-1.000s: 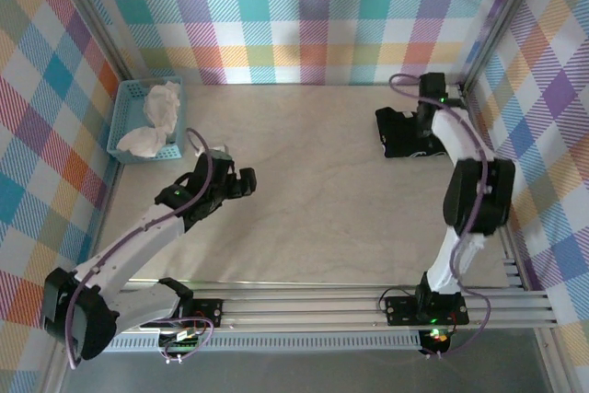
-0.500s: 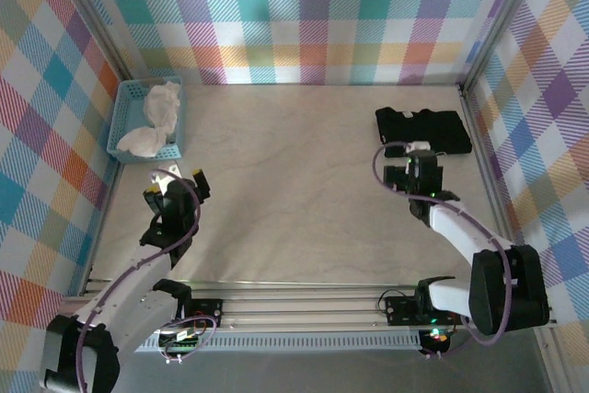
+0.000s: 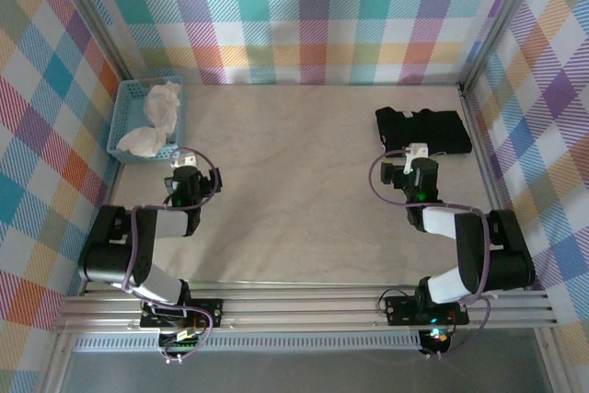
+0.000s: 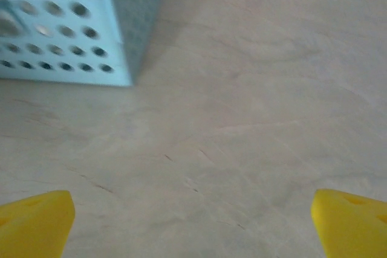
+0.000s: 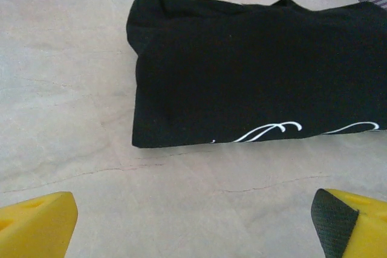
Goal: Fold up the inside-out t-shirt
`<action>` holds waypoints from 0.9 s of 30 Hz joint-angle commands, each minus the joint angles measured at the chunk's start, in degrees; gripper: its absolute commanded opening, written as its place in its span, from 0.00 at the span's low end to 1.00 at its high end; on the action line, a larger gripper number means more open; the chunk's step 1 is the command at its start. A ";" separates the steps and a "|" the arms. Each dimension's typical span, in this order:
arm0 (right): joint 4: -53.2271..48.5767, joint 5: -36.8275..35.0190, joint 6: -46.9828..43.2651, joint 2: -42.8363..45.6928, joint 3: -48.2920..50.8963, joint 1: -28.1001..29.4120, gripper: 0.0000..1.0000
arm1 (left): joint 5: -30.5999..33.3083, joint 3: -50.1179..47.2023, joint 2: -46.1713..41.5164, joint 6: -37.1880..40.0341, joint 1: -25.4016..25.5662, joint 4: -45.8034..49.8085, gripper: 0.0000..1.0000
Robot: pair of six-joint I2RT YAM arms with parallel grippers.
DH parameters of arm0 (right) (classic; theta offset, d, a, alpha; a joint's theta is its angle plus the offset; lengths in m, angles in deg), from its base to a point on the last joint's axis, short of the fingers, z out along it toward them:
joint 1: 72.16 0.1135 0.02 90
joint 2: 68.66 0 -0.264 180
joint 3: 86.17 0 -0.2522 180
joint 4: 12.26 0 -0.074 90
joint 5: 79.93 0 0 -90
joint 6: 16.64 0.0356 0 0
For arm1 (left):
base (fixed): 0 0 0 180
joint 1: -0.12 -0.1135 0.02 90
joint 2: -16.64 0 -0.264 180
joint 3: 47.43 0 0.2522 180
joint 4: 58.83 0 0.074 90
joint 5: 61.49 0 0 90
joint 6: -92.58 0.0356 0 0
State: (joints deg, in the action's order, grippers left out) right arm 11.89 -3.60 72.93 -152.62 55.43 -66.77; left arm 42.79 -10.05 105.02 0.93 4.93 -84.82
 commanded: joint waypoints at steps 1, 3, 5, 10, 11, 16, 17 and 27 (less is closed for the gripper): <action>6.81 5.45 0.70 -1.14 0.65 -1.79 1.00 | -5.45 0.09 1.42 2.27 -0.46 -7.63 1.00; 8.46 7.94 1.80 -2.91 1.11 -3.34 1.00 | -5.45 0.11 1.29 2.32 -0.51 -7.25 1.00; 11.75 8.76 2.09 -4.28 1.97 -3.92 1.00 | -5.56 0.12 1.27 2.32 -0.52 -7.19 1.00; 11.30 8.81 1.83 -4.04 1.98 -3.95 1.00 | -5.56 0.04 1.18 2.31 -0.50 -7.25 1.00; 10.93 8.84 1.86 -3.83 1.95 -3.91 1.00 | -5.57 0.03 1.24 2.33 -0.49 -7.23 1.00; 11.09 8.84 1.84 -4.00 1.87 -3.98 1.00 | -5.54 0.11 1.18 2.29 -0.51 -7.26 1.00; 10.81 8.86 1.84 -3.89 1.88 -3.90 1.00 | -5.54 0.11 1.18 2.34 -0.51 -7.20 1.00; 10.95 8.94 1.83 -3.93 1.79 -3.94 1.00 | -5.51 0.14 1.18 2.35 -0.51 -7.26 1.00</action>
State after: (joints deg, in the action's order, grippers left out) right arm 20.70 4.20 74.07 -156.38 56.93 -70.60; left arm 37.99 -10.16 106.51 2.44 4.93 -90.28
